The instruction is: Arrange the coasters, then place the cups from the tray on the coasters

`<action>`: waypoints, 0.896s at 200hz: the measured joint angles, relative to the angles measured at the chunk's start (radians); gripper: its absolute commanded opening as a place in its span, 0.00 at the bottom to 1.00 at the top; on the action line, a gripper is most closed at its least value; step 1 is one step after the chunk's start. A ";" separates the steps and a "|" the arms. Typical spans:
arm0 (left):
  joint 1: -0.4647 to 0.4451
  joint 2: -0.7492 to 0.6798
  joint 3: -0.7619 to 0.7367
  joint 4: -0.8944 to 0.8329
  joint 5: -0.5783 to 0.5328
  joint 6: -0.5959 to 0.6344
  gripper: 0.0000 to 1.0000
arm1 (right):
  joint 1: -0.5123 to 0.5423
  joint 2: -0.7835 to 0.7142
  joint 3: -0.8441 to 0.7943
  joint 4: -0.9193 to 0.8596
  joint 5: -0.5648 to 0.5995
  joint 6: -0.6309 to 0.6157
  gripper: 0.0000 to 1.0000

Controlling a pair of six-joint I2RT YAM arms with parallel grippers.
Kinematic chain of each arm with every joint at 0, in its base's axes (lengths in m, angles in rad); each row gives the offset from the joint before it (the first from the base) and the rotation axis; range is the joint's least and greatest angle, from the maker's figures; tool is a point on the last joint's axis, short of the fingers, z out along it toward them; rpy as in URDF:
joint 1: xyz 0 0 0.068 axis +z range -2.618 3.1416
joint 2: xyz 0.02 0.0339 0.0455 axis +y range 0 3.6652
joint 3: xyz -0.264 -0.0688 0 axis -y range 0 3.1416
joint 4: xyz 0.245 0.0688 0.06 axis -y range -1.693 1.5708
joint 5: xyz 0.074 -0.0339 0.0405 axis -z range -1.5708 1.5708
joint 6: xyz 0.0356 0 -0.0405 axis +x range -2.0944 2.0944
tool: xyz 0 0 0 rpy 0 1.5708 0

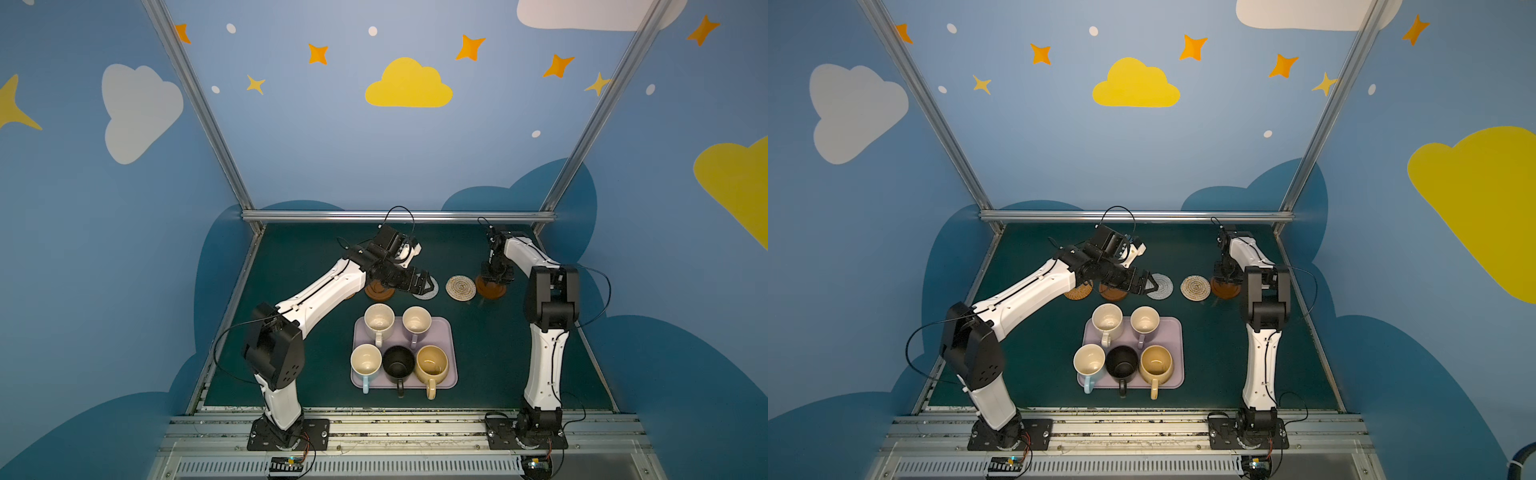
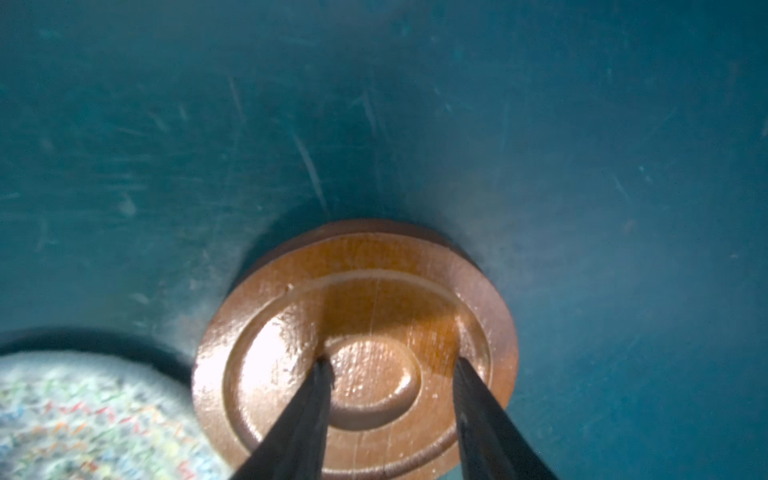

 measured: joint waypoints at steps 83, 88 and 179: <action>0.001 0.000 0.000 0.007 0.001 -0.003 1.00 | -0.030 -0.035 -0.062 0.024 -0.004 0.021 0.49; 0.001 0.000 0.000 0.007 0.001 -0.003 1.00 | -0.033 -0.037 -0.064 0.024 -0.004 0.021 0.49; 0.003 0.000 0.000 0.014 0.002 -0.004 1.00 | -0.038 -0.040 -0.067 0.021 0.000 0.020 0.51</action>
